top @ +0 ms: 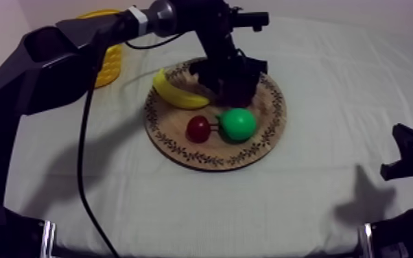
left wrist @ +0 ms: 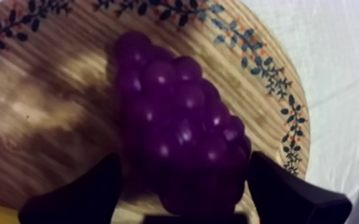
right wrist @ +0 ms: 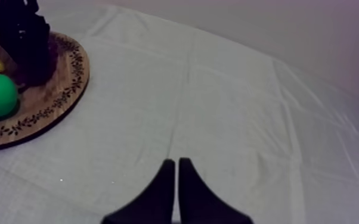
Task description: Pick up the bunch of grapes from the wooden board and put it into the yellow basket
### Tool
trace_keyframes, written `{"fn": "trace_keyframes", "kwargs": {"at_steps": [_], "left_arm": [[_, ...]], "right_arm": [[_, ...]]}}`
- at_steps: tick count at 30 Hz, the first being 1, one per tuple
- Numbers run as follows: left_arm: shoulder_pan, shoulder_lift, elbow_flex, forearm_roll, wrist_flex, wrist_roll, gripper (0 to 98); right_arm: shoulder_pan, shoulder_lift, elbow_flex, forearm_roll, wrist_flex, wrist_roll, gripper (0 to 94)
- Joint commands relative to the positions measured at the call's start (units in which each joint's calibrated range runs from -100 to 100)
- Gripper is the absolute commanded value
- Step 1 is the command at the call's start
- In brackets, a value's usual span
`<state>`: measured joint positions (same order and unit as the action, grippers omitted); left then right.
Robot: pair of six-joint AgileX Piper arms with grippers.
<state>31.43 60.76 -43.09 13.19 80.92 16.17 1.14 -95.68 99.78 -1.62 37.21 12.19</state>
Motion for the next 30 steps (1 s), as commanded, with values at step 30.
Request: {"fn": "trace_keyframes", "kwargs": {"at_steps": [30], "left_arm": [[-0.6, 0.9, 0.9, 0.99, -1.0, -0.9, 67.3]], "right_arm": [[0.0, 0.0, 0.0, 0.0, 0.0, 0.0, 0.5]]}}
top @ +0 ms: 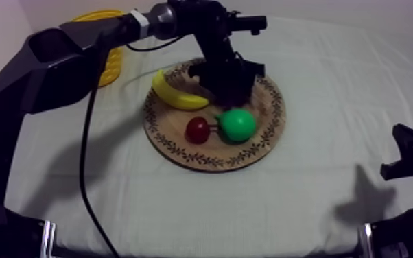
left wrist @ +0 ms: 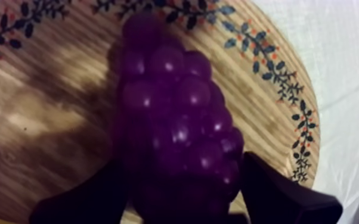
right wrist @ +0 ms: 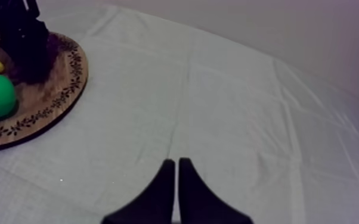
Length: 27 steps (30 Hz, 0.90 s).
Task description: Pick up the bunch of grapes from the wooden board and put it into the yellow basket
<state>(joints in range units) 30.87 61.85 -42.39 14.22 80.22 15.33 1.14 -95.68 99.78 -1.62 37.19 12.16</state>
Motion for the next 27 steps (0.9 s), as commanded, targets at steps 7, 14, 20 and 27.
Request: {"fn": "trace_keyframes", "kwargs": {"at_steps": [7, 14, 20, 27], "left_arm": [[0.0, -1.7, 1.9, -0.53, -1.7, -0.2, 66.6], [0.2, -3.9, 3.9, -1.65, -3.4, 0.0, 66.8], [0.4, -6.7, 6.6, -2.55, -5.3, -0.2, 66.9], [0.6, -11.0, 9.9, -3.67, -7.4, -0.4, 66.9]], "right_arm": [[0.0, 0.0, 0.0, 0.0, 0.0, 0.0, 0.5], [0.0, 0.0, 0.0, 0.0, 0.0, 0.0, 0.5], [0.0, 0.0, 0.0, 0.0, 0.0, 0.0, 0.5], [0.0, 0.0, 0.0, 0.0, 0.0, 0.0, 0.5]]}}
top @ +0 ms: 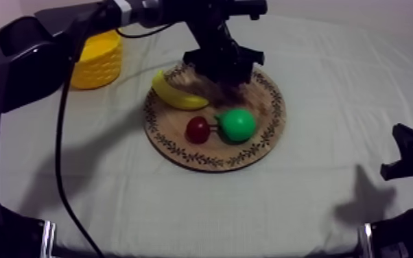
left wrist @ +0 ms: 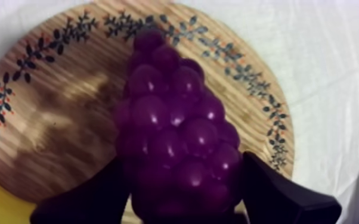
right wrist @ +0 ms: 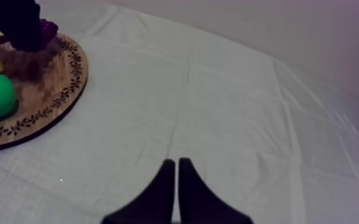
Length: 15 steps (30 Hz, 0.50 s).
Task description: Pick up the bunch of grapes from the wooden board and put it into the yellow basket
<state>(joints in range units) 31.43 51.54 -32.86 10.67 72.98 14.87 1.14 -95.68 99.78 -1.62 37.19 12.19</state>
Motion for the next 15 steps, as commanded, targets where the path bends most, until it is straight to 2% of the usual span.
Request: {"fn": "trace_keyframes", "kwargs": {"at_steps": [1, 15], "left_arm": [[0.1, -1.4, 0.9, -0.37, -0.3, 0.1, 66.9], [0.1, -15.8, 13.1, -3.24, -3.2, -0.6, 67.6]], "right_arm": [[0.0, 0.0, 0.0, 0.0, 0.0, 0.0, 0.5], [0.0, 0.0, 0.0, 0.0, 0.0, 0.0, 0.5]]}}
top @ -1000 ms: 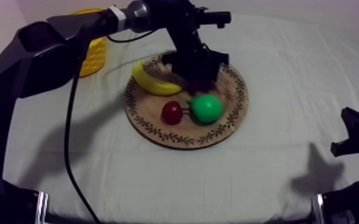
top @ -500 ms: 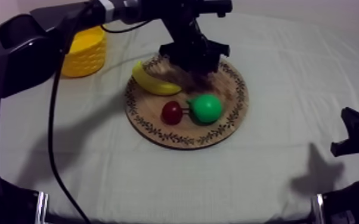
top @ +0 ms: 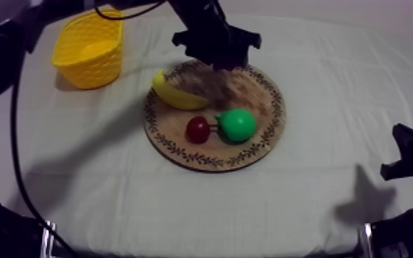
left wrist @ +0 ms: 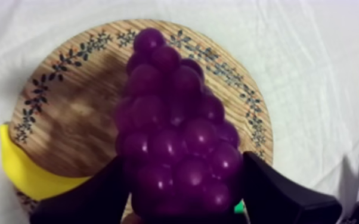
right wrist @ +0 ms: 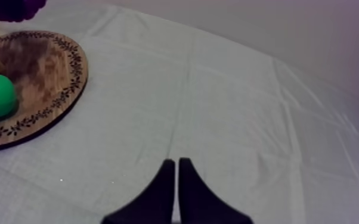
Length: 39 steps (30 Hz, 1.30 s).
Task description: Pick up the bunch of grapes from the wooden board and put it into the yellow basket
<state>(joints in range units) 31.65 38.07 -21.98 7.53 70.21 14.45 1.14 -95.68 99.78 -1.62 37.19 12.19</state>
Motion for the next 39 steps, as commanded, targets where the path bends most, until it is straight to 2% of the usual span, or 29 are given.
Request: {"fn": "trace_keyframes", "kwargs": {"at_steps": [1, 11, 28, 34, 39], "left_arm": [[-0.3, -3.8, 3.6, -0.18, -0.8, -0.4, 67.6], [-2.9, -17.5, 16.2, -1.23, -2.6, -2.2, 67.7], [-8.4, -37.5, 31.6, -3.48, -1.9, -6.0, 67.6], [-9.6, -43.3, 37.0, -5.69, 0.0, -4.3, 67.8], [-12.0, -46.5, 41.9, -6.12, -0.1, -2.6, 68.1]], "right_arm": [[0.0, 0.0, 0.0, 0.0, 0.0, 0.0, 0.5], [0.0, 0.0, 0.0, 0.0, 0.0, 0.0, 0.5], [0.0, 0.0, 0.0, 0.0, 0.0, 0.0, 0.5], [0.0, 0.0, 0.0, 0.0, 0.0, 0.0, 0.5], [0.0, 0.0, 0.0, 0.0, 0.0, 0.0, 0.5]]}}
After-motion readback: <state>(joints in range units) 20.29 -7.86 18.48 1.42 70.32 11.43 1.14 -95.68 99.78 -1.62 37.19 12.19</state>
